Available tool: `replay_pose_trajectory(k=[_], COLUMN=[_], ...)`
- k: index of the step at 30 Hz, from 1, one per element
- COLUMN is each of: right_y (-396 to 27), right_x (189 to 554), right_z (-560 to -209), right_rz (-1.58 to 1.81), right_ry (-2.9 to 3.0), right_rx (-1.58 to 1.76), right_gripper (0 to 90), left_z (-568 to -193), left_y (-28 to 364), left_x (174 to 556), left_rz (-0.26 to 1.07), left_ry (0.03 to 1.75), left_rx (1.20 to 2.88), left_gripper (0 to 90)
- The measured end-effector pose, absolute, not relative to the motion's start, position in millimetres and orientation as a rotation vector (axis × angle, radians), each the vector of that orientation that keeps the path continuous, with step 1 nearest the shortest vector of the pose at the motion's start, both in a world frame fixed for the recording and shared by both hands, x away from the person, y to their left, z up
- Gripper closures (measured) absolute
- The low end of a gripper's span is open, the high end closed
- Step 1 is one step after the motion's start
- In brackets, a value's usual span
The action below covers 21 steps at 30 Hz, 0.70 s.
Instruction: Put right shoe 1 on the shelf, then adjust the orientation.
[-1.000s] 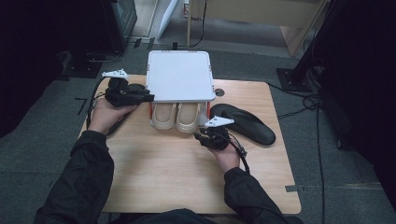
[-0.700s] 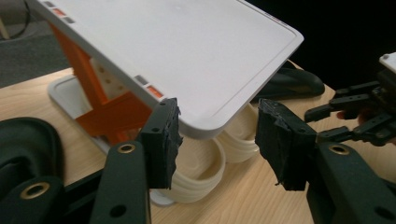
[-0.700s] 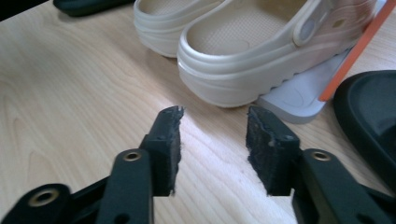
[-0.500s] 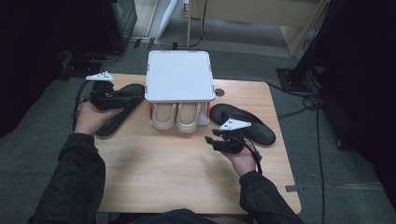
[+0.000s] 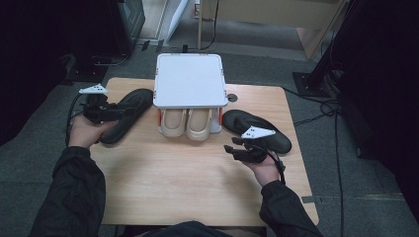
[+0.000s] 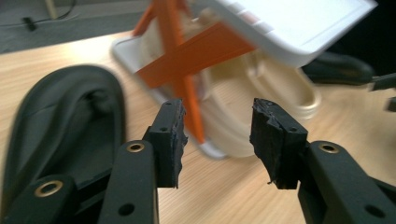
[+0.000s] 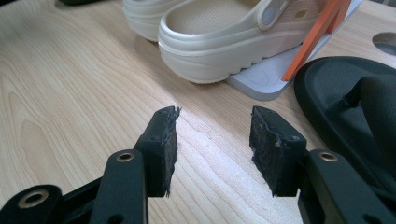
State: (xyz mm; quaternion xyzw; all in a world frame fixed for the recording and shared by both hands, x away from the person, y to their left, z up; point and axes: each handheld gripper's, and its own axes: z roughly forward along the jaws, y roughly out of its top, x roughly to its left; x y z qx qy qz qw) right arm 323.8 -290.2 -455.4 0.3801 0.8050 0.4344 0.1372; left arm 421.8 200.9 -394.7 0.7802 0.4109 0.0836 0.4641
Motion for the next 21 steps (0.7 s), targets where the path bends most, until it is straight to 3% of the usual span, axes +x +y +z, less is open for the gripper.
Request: replay_pose_trajectory(k=[7, 14, 21], right_y=[-285, -285, -282], right_x=[326, 327, 327], right_z=[-455, -454, -455], right_rz=[1.275, 1.283, 1.273], right_ry=[2.326, 2.318, 2.329], right_rx=[1.086, 1.087, 1.084], right_gripper=[52.5, 53.3, 53.7], left_z=[-418, -444, -466], left_y=[212, 222, 237], left_x=[434, 448, 457], left_rz=[0.253, 0.218, 0.208], left_ry=[1.060, 1.071, 1.153], left_rx=[1.944, 1.998, 1.985], left_gripper=[64.7, 74.5, 76.9])
